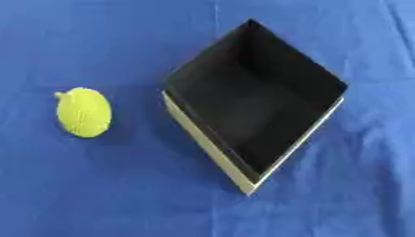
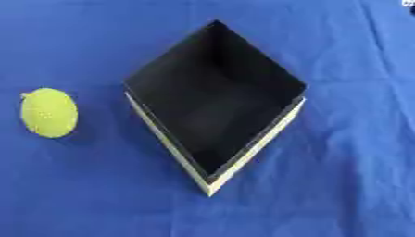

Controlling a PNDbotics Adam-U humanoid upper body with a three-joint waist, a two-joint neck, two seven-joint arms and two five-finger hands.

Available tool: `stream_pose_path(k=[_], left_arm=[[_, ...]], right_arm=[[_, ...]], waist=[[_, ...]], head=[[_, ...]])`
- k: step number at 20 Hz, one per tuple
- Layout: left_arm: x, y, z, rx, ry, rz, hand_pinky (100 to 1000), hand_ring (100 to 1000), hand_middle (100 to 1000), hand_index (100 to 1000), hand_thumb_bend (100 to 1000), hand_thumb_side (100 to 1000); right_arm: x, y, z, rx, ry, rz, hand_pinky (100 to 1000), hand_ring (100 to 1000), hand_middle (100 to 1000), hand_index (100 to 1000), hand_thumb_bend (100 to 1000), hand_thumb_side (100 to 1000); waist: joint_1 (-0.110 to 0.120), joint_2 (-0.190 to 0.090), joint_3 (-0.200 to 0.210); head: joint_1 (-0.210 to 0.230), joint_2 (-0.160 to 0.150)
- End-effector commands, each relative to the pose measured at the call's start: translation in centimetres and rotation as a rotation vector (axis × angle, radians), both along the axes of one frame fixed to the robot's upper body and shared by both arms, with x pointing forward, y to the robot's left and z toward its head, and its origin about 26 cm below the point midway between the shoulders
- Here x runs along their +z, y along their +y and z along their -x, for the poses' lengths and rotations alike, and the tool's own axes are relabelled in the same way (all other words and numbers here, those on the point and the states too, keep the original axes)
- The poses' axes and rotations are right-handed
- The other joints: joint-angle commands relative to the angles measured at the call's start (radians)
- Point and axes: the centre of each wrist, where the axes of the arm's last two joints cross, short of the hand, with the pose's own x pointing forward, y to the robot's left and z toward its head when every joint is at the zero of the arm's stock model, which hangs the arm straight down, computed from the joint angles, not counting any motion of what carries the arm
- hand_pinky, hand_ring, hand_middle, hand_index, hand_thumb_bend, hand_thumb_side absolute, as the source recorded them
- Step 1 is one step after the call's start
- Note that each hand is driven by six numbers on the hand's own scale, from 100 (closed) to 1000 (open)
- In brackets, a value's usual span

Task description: Pick up objects on the table and place them in the box.

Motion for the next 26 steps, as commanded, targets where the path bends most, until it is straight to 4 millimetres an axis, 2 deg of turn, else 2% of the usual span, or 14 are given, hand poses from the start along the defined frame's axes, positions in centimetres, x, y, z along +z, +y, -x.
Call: stream_pose_path(k=[1, 15, 22, 23, 24, 26], left_arm=[[0.7, 0.2, 0.3, 0.006, -0.010, -0.019, 734, 806, 860, 839, 268, 674], [1.3, 0.4, 0.2, 0.000, -0.009, -0.083, 738, 796, 816, 831, 284, 646], [2.5, 0.6, 0.0, 0.037, 0.108, -0.398, 772, 825, 840, 865, 282, 637], [2.5, 0.5, -0.1, 0.042, 0.130, -0.450, 782, 835, 849, 873, 314, 584], [2.6, 0.5, -0.1, 0.048, 0.160, -0.517, 787, 839, 854, 877, 274, 634], [2.7, 0.4, -0.2, 0.055, 0.218, -0.643, 801, 852, 865, 886, 278, 616]], right_arm=[[0.9, 0.0, 0.6, 0.001, -0.029, 0.016, 828, 806, 723, 833, 100, 100], [0.8, 0.1, 0.6, 0.001, -0.026, 0.020, 827, 804, 720, 833, 100, 100], [0.8, 0.1, 0.6, 0.004, -0.022, 0.025, 828, 805, 720, 834, 100, 100], [0.8, 0.2, 0.6, 0.004, -0.022, 0.025, 828, 805, 719, 834, 100, 100], [0.8, 0.2, 0.6, 0.005, -0.021, 0.025, 828, 805, 719, 834, 100, 100], [0.8, 0.2, 0.6, 0.005, -0.020, 0.025, 828, 805, 719, 834, 100, 100]], waist=[[0.008, -0.160, 0.003], [0.010, -0.165, 0.006], [0.015, -0.164, 0.004], [0.016, -0.164, 0.004], [0.017, -0.164, 0.003], [0.018, -0.164, 0.003]], head=[[-0.008, 0.003], [-0.026, 0.008], [-0.031, 0.008], [-0.031, 0.008], [-0.031, 0.008], [-0.031, 0.008]])
